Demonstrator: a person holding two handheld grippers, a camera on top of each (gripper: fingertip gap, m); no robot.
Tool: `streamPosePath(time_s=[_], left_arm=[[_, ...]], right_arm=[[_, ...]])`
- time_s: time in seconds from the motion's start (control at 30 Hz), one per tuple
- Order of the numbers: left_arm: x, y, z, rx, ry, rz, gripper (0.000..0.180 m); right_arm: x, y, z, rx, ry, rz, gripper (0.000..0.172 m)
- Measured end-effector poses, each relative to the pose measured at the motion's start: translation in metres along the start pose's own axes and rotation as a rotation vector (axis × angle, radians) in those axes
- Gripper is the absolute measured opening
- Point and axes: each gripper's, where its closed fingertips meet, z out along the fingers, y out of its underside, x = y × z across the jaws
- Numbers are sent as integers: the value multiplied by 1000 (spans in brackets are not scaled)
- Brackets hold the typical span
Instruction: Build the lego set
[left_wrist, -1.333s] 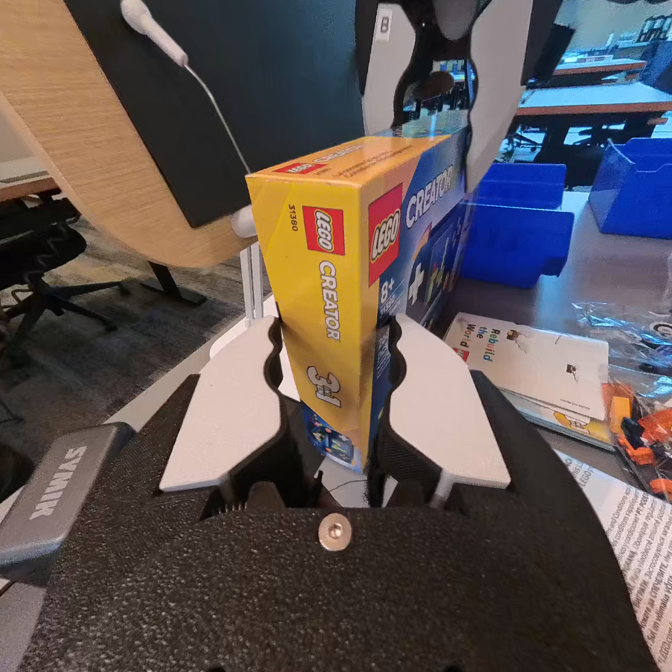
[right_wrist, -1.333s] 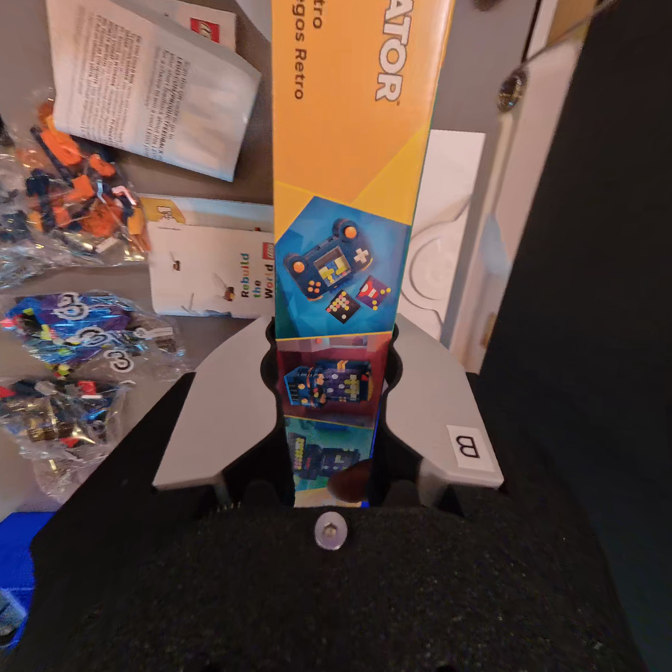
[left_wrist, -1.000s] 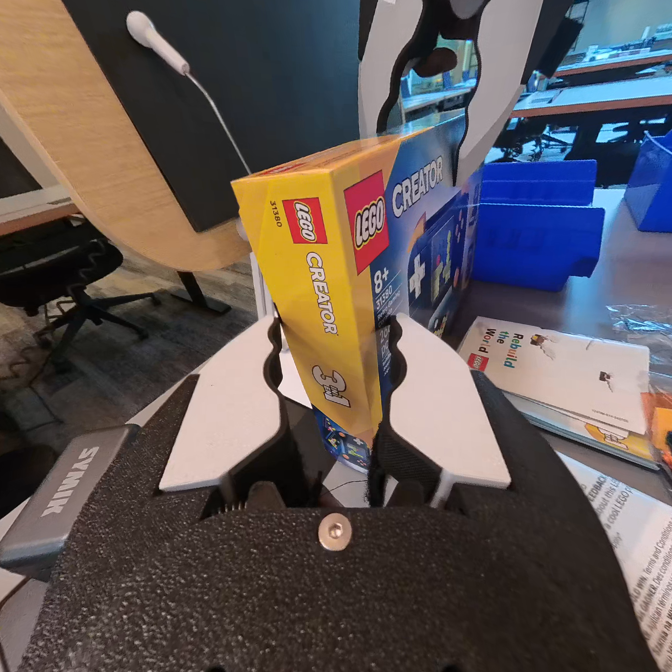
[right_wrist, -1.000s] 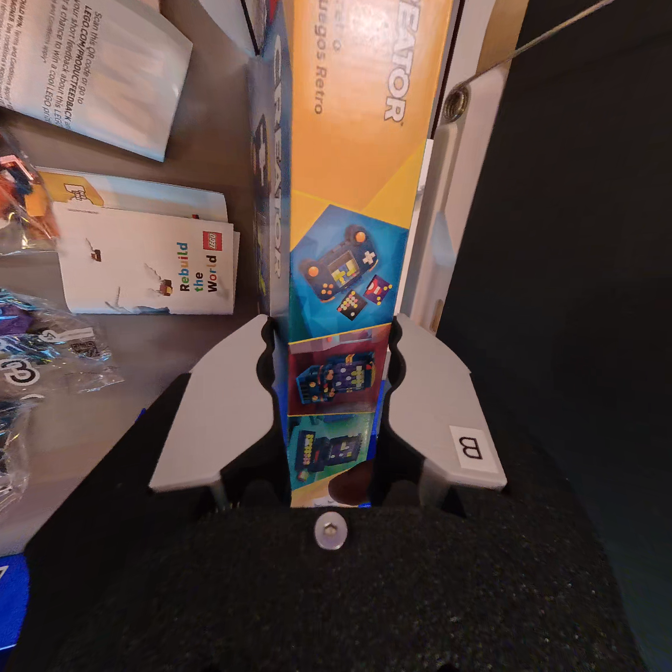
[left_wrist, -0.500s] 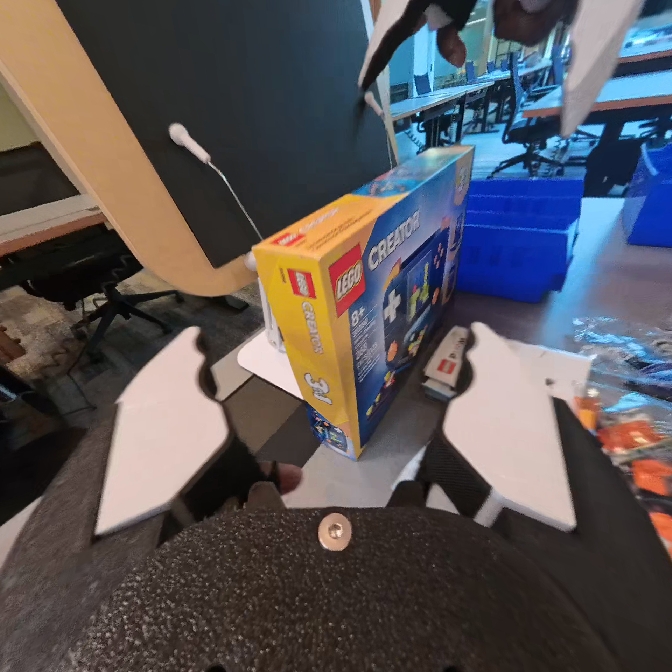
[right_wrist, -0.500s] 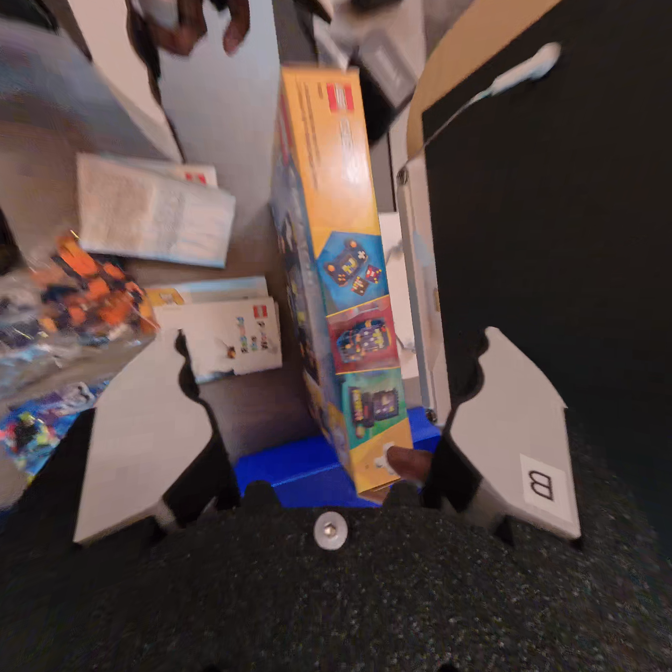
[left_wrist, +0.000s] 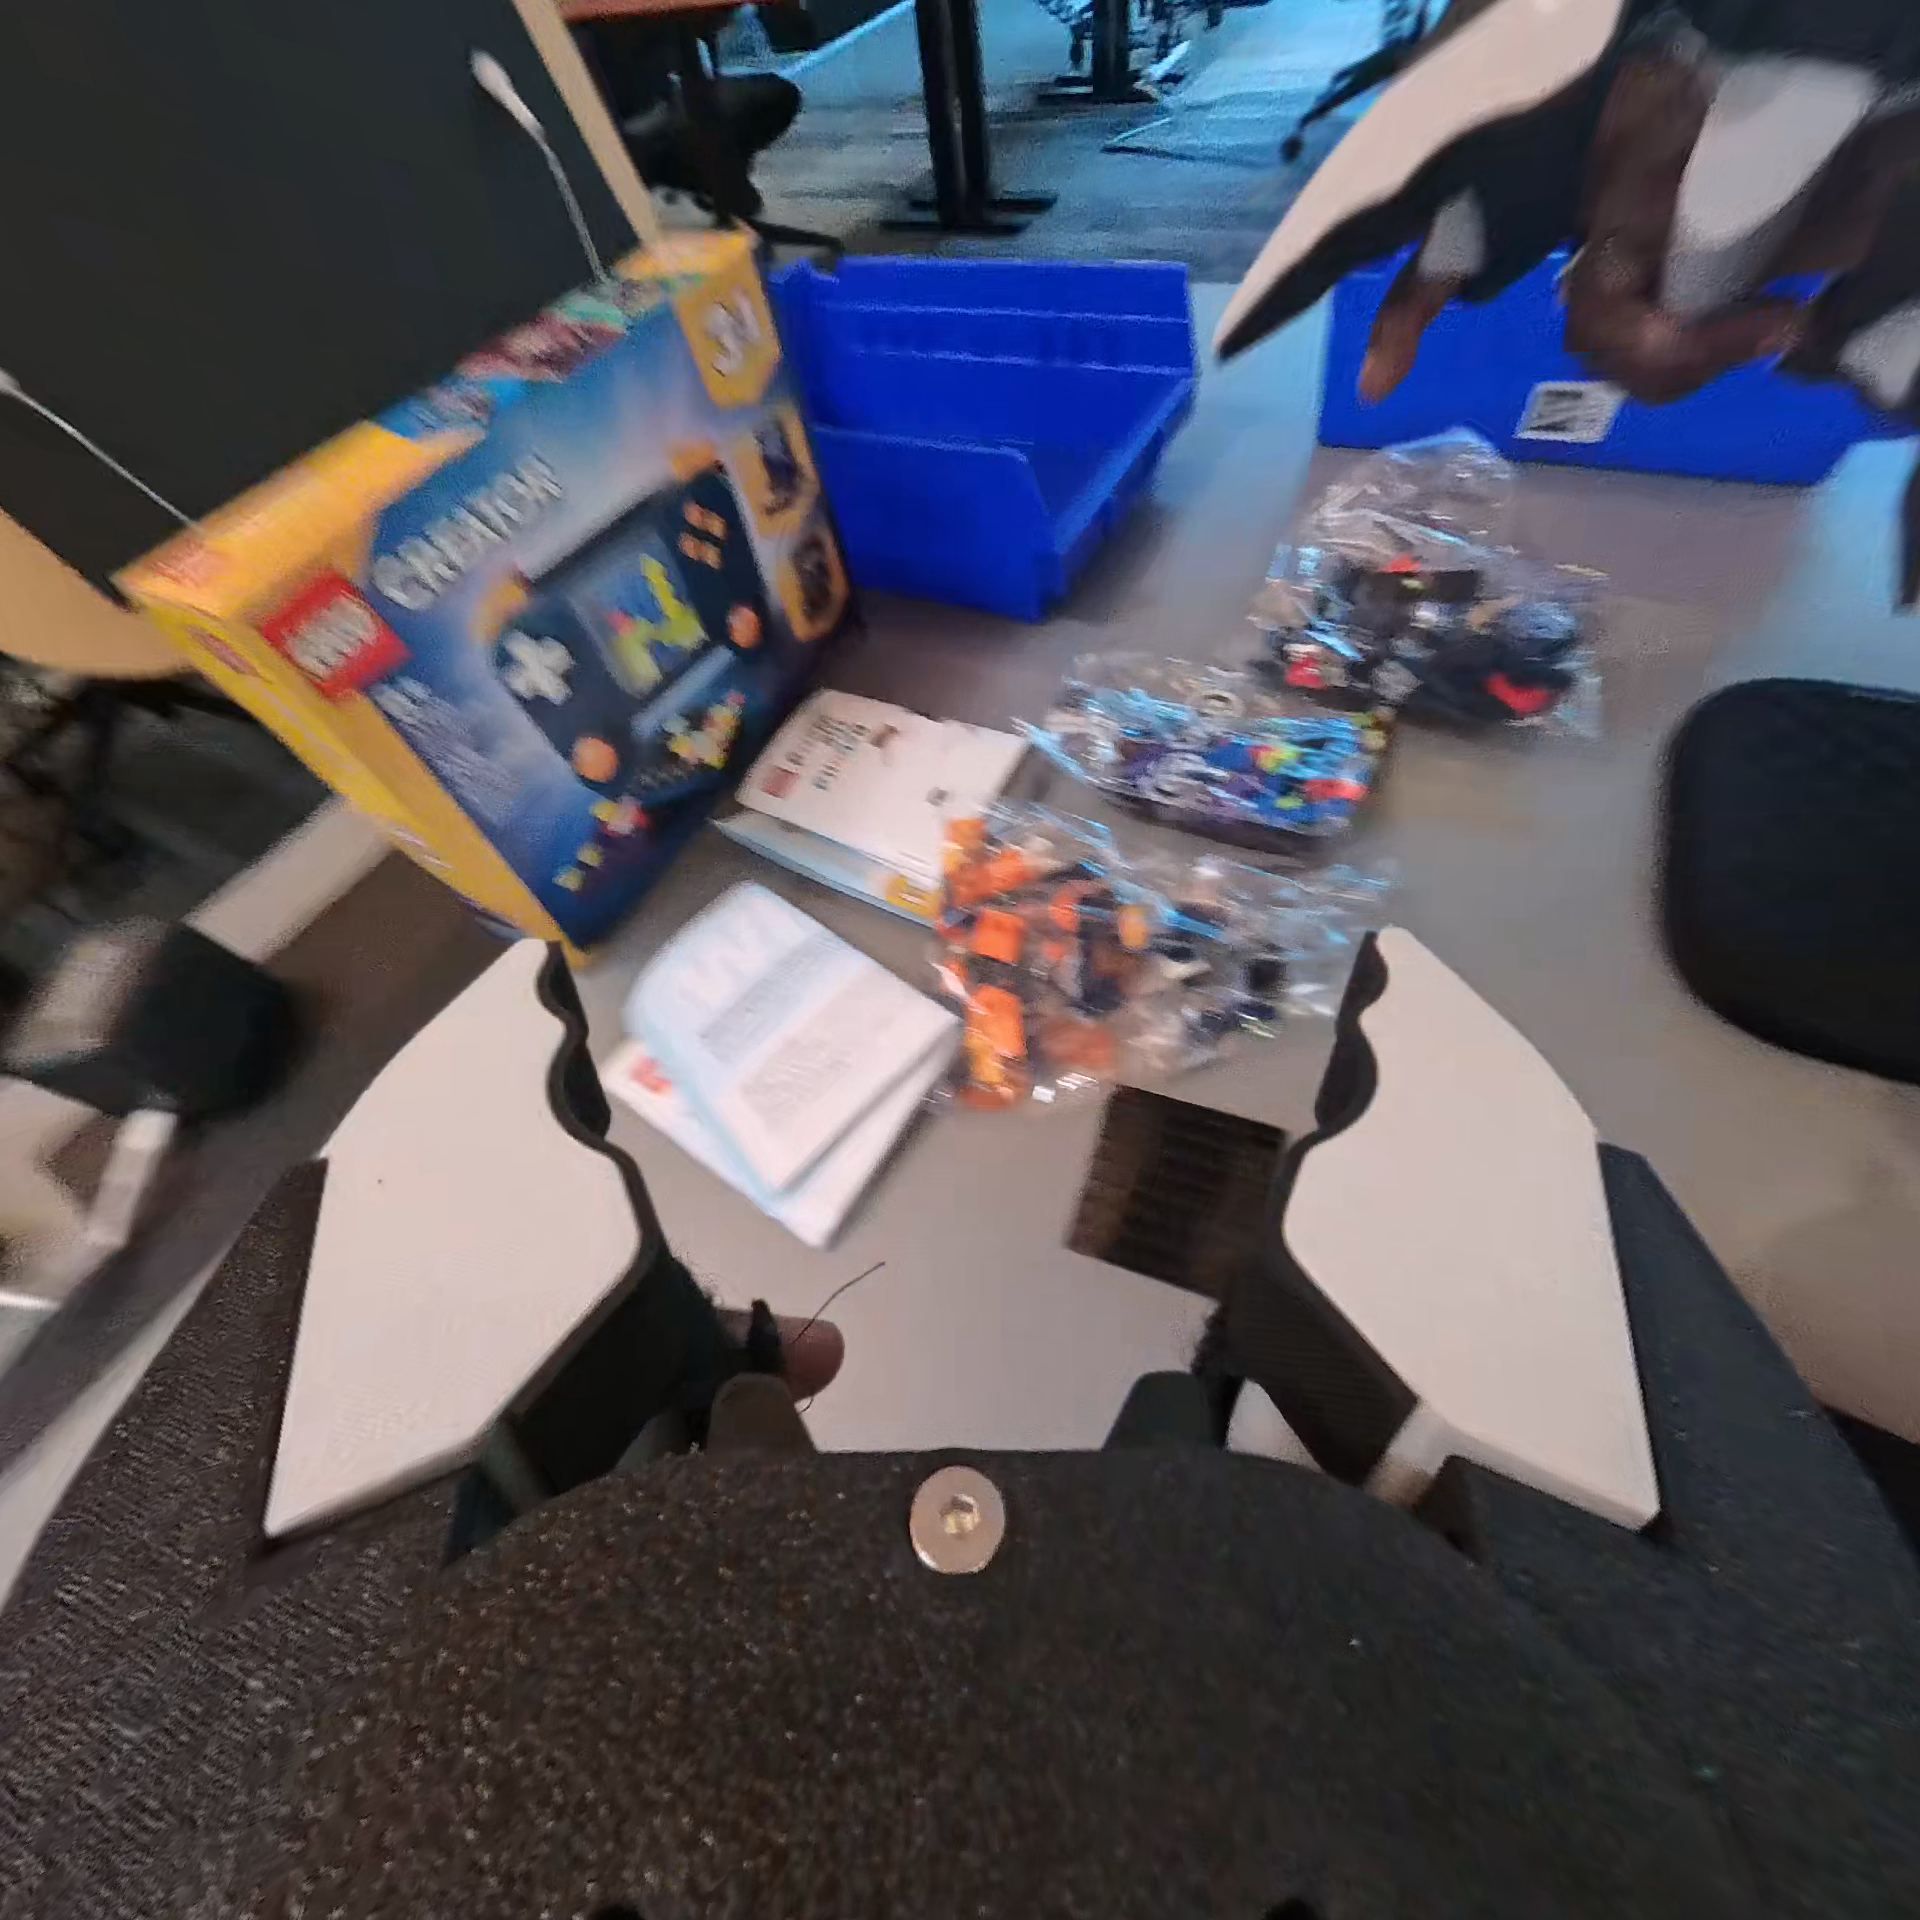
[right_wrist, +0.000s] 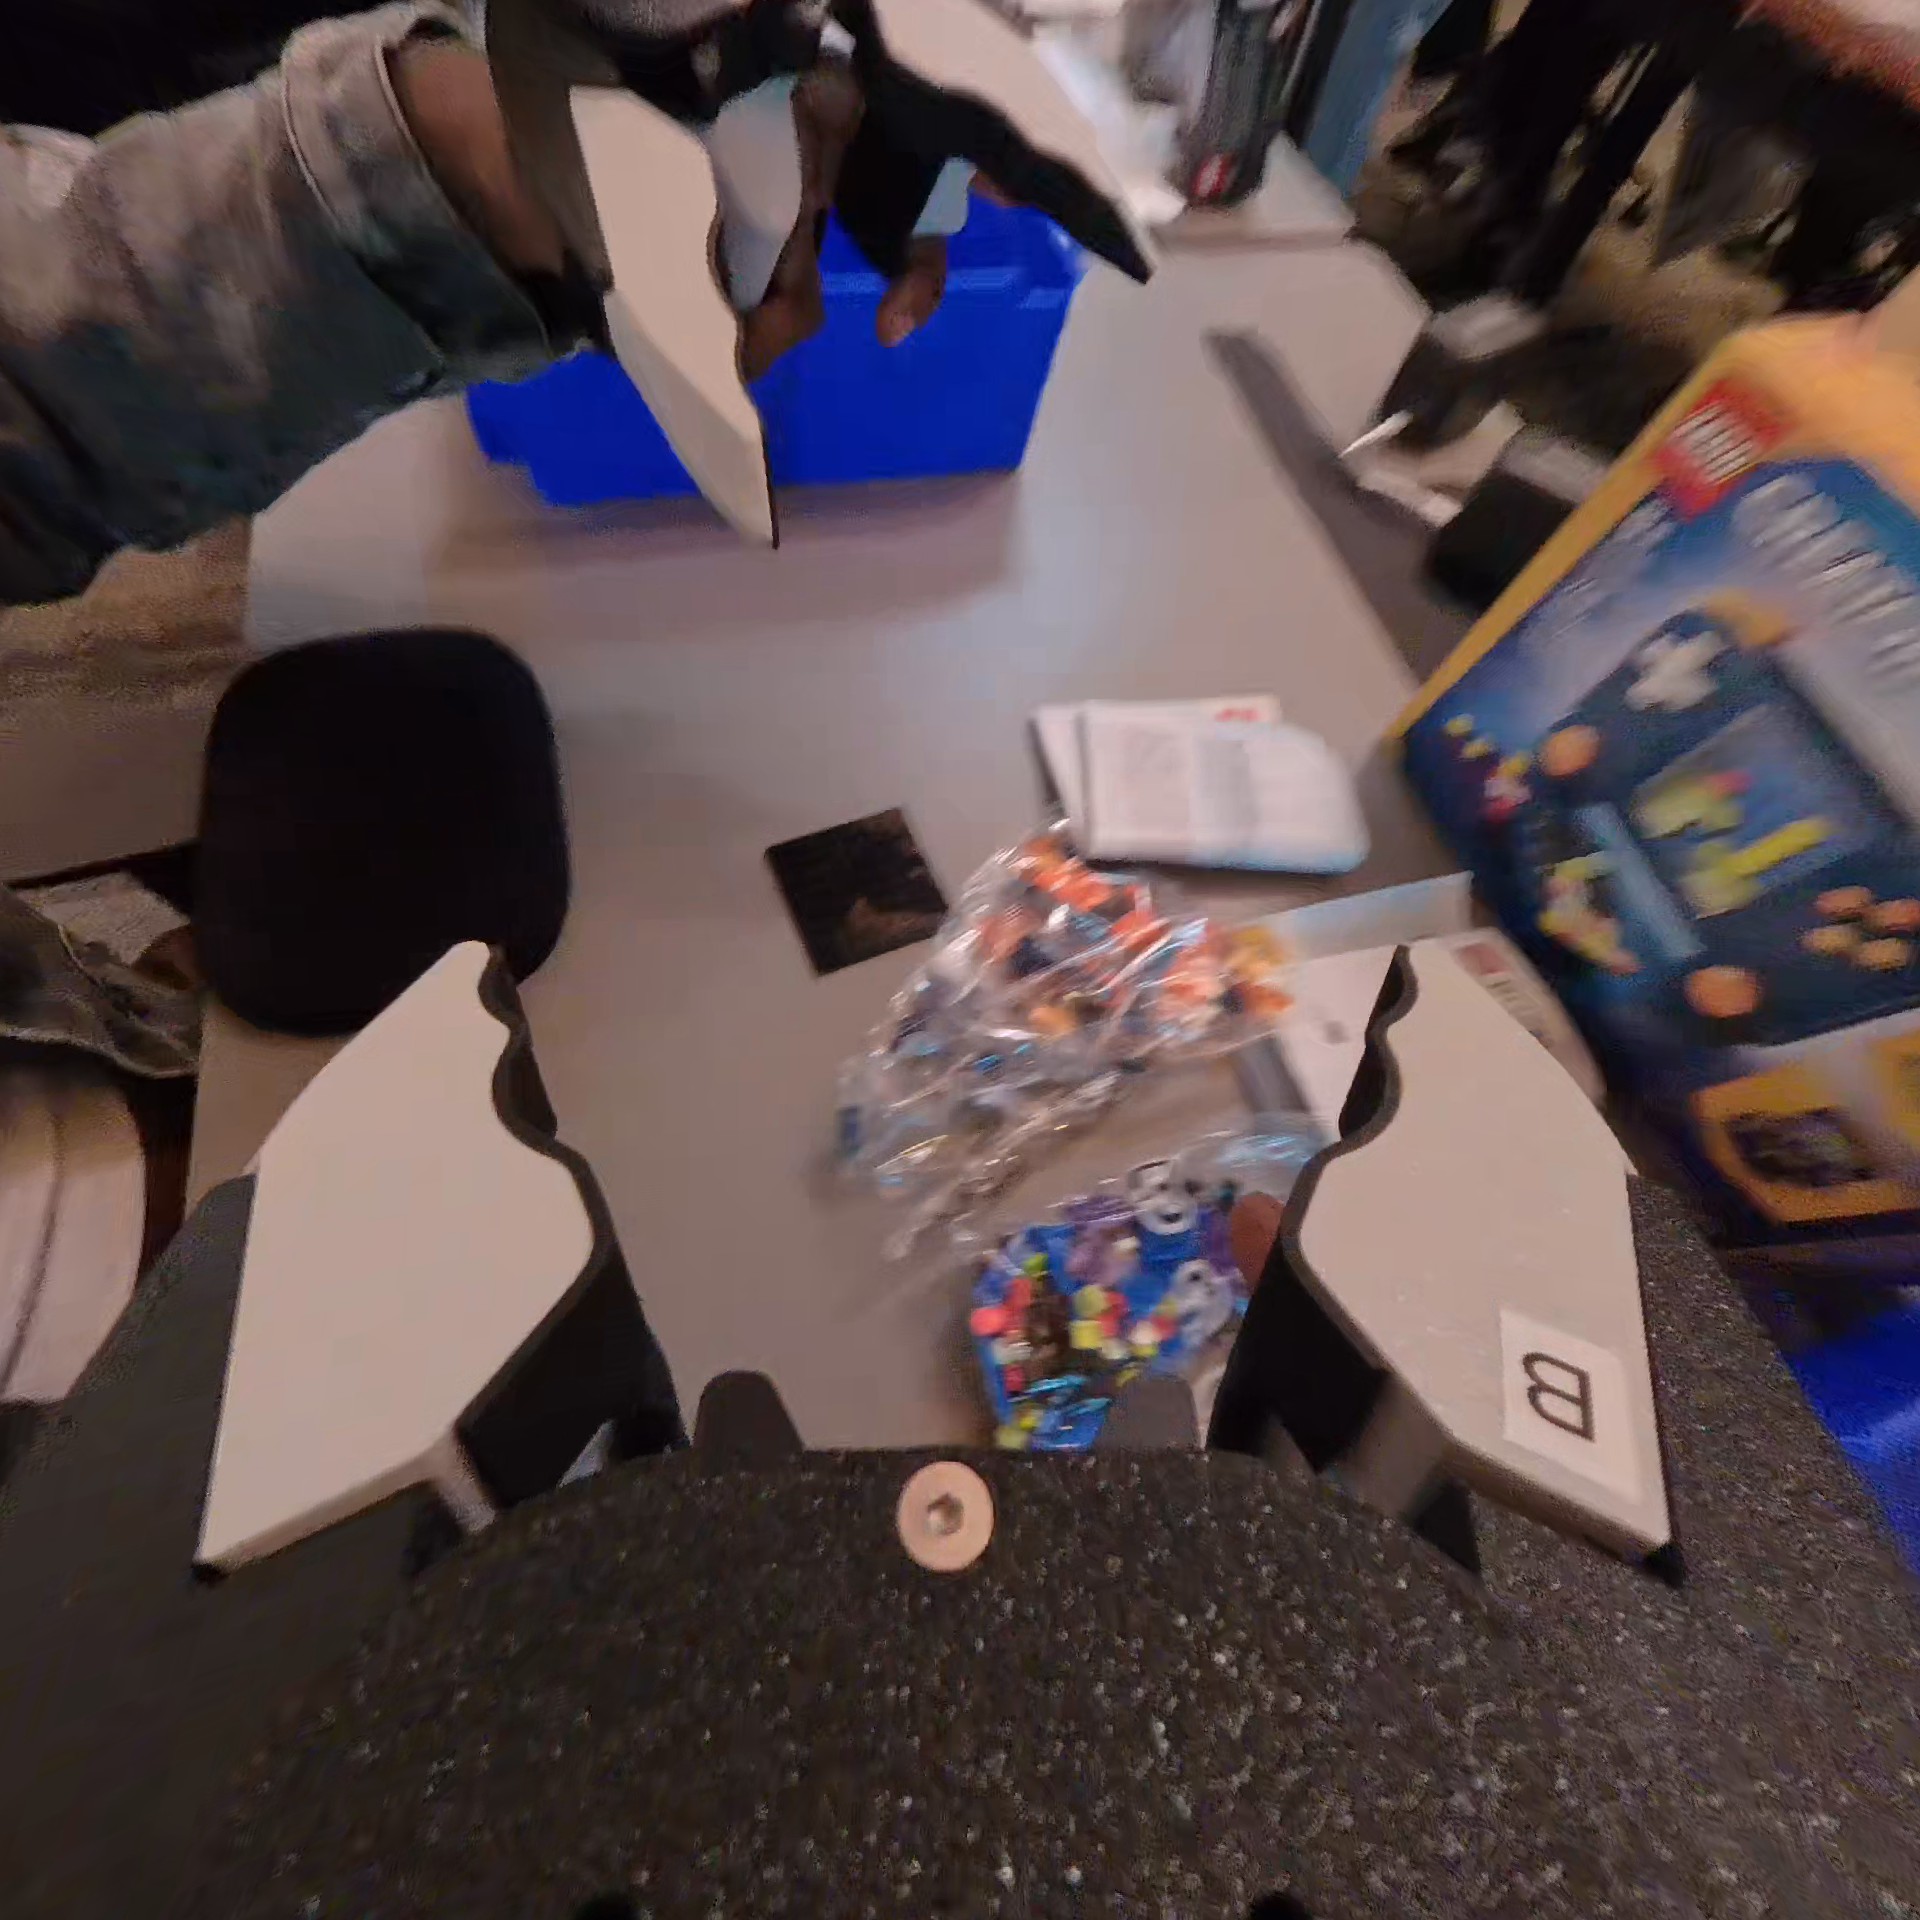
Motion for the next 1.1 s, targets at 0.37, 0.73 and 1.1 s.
streamPosePath(time_s=[0.37,0.73,1.1], left_arm=[[62,71,5,149,-73,-225,124],[42,82,-7,300,-200,-225,96],[46,105,12,126,-202,-203,87]], right_arm=[[-54,81,51,104,102,33,134],[-30,65,23,457,249,87,103],[-11,65,62,57,251,246,84]])
